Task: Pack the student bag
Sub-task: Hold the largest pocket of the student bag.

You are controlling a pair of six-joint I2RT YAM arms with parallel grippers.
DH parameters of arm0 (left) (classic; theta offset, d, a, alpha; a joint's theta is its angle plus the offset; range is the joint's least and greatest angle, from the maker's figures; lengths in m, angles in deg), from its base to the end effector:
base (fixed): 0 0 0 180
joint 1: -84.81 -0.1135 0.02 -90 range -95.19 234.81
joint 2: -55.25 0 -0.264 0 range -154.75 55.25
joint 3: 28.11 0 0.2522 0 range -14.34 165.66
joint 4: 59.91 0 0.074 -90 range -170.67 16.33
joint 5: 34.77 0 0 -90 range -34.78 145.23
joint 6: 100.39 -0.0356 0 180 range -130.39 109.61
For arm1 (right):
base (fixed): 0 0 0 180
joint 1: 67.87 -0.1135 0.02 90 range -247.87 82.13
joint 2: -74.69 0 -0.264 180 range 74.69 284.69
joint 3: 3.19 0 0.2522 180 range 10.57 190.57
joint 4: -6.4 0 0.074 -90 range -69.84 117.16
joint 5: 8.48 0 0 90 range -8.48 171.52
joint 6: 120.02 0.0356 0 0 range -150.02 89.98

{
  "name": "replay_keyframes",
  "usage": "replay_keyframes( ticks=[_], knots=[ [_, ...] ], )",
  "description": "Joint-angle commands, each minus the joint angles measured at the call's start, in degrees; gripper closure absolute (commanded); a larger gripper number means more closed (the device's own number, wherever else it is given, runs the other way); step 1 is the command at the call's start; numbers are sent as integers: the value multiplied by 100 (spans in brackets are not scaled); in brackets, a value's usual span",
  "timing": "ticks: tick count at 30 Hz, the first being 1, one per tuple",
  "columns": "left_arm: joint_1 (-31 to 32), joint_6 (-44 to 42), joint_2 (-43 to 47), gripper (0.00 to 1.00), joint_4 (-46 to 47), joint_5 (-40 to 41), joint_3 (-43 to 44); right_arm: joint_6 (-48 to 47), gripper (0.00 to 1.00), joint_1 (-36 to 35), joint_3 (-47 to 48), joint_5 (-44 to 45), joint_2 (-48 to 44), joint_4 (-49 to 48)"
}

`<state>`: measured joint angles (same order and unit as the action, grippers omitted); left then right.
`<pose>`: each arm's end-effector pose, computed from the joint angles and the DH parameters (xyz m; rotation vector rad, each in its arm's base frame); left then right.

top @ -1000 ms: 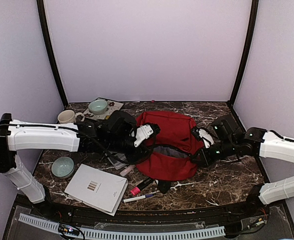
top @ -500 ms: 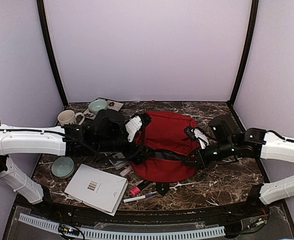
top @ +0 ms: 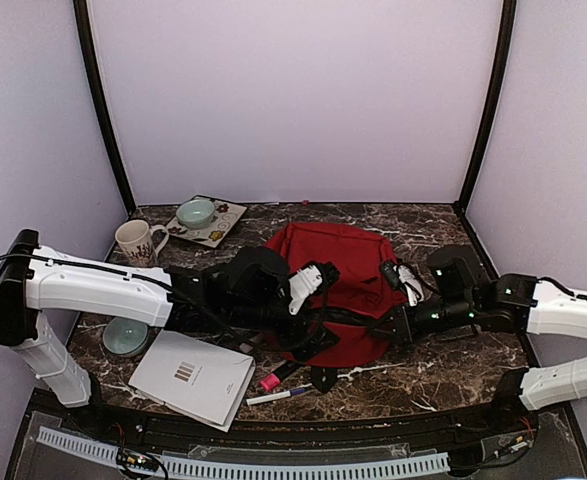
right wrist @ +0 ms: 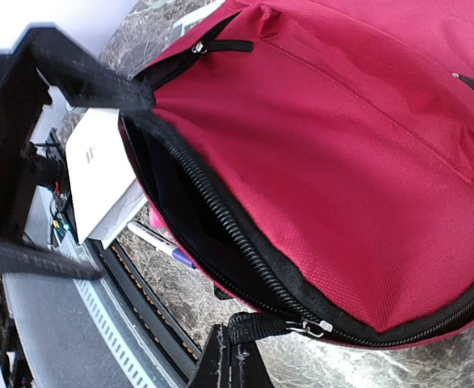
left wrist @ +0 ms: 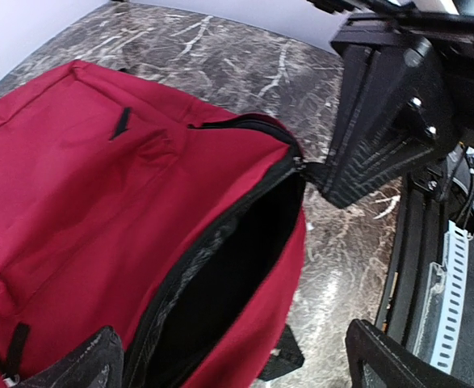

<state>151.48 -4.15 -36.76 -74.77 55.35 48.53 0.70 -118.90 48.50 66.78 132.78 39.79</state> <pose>0.1455 -0.3371 0.2553 1.1020 1.8949 -0.7467 0.1278 0.1724 0.2401 -0.5793 2.3904 0.9929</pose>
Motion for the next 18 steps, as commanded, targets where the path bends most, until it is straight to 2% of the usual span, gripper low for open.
replay_keyframes(
  ticks=[1, 5, 11, 15, 18],
  knots=[
    [156, -121, -367, 2, 461, -277, 182, 447, 100, -58, -375, 87, -419, -634],
    [211, -304, -969, 2, 411, -493, 725, 450, 100, -57, -488, 477, -710, -549],
    [232, -395, -1611, 3, 502, -809, 1311, 294, 100, -57, -250, 785, -807, 190],
    [257, -438, -1872, 5, 465, -559, 1640, 255, 100, -57, -234, 707, -869, 330],
    [266, -483, -1936, 12, 569, -327, 1680, 304, 100, -57, -283, 677, -933, 306]
  ],
)
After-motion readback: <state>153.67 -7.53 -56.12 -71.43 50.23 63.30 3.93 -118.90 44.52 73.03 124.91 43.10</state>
